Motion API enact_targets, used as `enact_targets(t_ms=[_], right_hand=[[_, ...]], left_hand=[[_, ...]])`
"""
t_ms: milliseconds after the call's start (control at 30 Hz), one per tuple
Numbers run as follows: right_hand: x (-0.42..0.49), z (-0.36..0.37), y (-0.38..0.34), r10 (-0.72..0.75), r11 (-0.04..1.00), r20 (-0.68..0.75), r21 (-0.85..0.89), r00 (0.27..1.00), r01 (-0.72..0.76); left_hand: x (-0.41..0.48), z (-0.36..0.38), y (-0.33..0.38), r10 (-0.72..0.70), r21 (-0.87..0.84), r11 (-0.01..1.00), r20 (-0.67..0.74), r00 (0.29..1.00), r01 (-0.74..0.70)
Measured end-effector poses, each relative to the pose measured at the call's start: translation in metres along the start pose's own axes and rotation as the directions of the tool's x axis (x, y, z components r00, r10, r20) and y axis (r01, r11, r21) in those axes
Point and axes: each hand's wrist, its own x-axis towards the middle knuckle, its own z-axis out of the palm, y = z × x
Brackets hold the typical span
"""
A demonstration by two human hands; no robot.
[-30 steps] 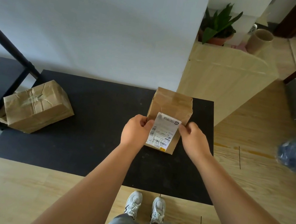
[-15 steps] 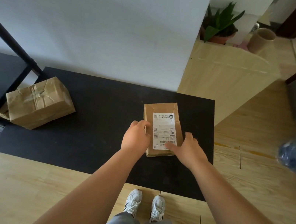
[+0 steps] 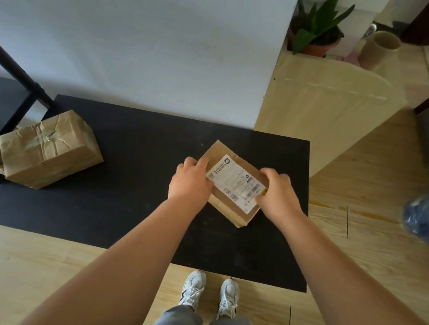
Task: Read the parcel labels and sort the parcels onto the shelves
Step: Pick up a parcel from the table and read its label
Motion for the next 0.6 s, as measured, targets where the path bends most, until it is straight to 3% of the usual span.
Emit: enact_targets(t_ms=[100,200,433,600], right_hand=[[0.008,-0.004,0.003,0.001,0.997,-0.105,0.072,0.994,0.007],[0.009,0.0,0.009,0.128,0.981,-0.197,0.17,0.972,-0.094],[-0.009,0.016,0.023,0.415,0.89,-0.141,0.268,0.899,-0.369],[-0.009,0.012,0.022,0.381,0.903,-0.07,0.244,0.922,-0.354]], left_hand=[[-0.005,0.002,0.001,-0.054,-0.007,0.999,-0.038,0.998,0.054],[-0.016,0.007,0.003,-0.017,0.078,0.997,-0.053,0.998,0.021],[-0.033,0.016,0.011,0.019,0.247,0.969,-0.061,0.998,-0.003],[-0.01,0.005,0.017,0.204,0.272,0.947,-0.093,0.974,-0.172]])
